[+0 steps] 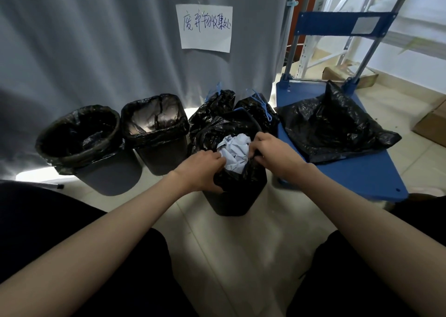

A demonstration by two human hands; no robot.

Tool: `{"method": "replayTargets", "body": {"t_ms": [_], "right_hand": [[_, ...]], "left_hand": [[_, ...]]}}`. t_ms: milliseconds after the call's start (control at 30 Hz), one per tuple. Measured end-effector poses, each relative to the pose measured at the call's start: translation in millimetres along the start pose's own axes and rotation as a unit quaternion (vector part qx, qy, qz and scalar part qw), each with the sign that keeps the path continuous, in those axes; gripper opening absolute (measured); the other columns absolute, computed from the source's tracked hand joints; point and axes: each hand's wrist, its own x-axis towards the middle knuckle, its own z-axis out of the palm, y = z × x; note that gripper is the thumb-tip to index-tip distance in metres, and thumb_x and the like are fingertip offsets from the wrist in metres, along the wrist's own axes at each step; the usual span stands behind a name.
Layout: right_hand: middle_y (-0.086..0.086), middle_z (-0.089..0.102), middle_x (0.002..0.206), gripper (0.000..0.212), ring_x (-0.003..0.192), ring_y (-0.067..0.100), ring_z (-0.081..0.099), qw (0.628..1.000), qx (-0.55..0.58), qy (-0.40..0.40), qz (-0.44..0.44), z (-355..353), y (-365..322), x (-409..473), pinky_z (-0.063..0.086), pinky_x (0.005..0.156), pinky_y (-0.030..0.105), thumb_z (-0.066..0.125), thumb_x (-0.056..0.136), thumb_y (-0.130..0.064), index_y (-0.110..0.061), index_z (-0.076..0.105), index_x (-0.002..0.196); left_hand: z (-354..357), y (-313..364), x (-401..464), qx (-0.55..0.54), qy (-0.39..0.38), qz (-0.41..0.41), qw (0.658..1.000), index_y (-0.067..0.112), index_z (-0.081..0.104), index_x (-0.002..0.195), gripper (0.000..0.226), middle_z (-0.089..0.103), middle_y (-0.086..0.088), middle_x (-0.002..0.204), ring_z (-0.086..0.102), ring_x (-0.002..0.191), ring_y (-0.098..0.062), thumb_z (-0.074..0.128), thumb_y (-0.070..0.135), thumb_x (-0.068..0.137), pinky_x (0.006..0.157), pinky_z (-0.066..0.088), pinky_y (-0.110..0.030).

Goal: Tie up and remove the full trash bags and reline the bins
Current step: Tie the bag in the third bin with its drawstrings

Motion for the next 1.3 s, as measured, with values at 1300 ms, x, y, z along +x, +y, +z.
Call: {"method": "replayTargets", "body": {"t_ms": [1300], "right_hand": [[0.006, 0.06, 0.092, 0.003, 0.082, 0.026, 0.057, 0.912, 0.211, 0.189, 0.297, 9, 2, 22, 0.051, 0.073, 0.044, 0.052, 0.092, -0.01, -0.011, 0.054, 0.093]], "left_hand": [[-25, -55, 32, -0.498, 0.159, -0.481, 0.704, 0.01, 0.067, 0.083, 0.019, 0.07, -0.012, 0.095, 0.066, 0.083, -0.024, 0.081, 0.006, 0.071, 0.076, 0.056, -0.032]]}}
